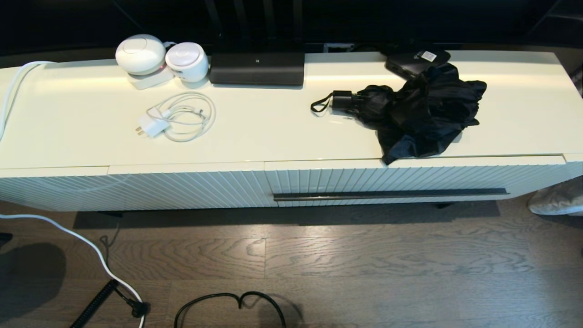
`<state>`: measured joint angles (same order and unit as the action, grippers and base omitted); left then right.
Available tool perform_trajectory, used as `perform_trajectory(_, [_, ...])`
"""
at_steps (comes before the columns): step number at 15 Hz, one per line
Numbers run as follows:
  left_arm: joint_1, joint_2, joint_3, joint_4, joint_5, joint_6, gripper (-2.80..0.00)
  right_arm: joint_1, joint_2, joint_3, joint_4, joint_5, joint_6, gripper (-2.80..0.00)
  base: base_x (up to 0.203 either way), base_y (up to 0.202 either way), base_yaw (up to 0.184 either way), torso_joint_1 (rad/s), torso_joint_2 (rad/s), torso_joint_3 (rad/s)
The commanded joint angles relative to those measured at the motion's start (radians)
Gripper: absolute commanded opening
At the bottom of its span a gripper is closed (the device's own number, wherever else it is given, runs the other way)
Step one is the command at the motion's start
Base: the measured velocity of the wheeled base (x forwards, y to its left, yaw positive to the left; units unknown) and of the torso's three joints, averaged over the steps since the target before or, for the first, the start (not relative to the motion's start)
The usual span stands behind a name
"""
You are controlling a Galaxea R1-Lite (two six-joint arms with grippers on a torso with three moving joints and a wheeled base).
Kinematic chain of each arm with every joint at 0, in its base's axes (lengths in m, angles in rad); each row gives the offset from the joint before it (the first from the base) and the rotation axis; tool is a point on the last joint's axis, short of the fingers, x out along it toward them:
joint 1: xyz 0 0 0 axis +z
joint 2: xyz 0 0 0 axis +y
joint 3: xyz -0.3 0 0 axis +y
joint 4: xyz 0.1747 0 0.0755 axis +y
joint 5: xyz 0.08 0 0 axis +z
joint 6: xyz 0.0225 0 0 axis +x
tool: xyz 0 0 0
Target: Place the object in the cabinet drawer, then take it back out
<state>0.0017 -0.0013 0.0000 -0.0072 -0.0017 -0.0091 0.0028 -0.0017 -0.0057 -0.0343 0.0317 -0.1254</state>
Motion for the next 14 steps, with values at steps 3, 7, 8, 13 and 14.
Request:
perform_trajectory(3, [0.000,-0.002,0.000,0.000,0.000,0.001,-2.80,0.000,0.002,0.005,0.041,-0.004,0.069,-2.80,0.000,0.000,0.000,0.000,0.00,0.000])
perform_trajectory(7, [0.001,-0.002,0.000,0.000,0.000,0.001,-2.80,0.000,-0.001,0.007,0.037,-0.003,0.086,-2.80,0.000,0.000,0.000,0.000,0.00,0.000])
perform_trajectory(8, [0.000,-0.002,0.000,0.000,0.000,0.000,-2.80,0.000,-0.001,0.007,0.039,-0.004,0.087,-2.80,0.000,0.000,0.000,0.000,0.00,0.000])
perform_trajectory(13, [0.001,-0.002,0.000,0.000,0.000,0.000,-2.80,0.000,-0.001,0.007,0.039,-0.006,0.085,-2.80,0.000,0.000,0.000,0.000,0.00,0.000])
perform_trajectory(14, [0.000,-0.002,0.000,0.000,0.000,0.000,-2.80,0.000,-0.001,0.007,0.039,-0.004,0.087,-2.80,0.000,0.000,0.000,0.000,0.00,0.000])
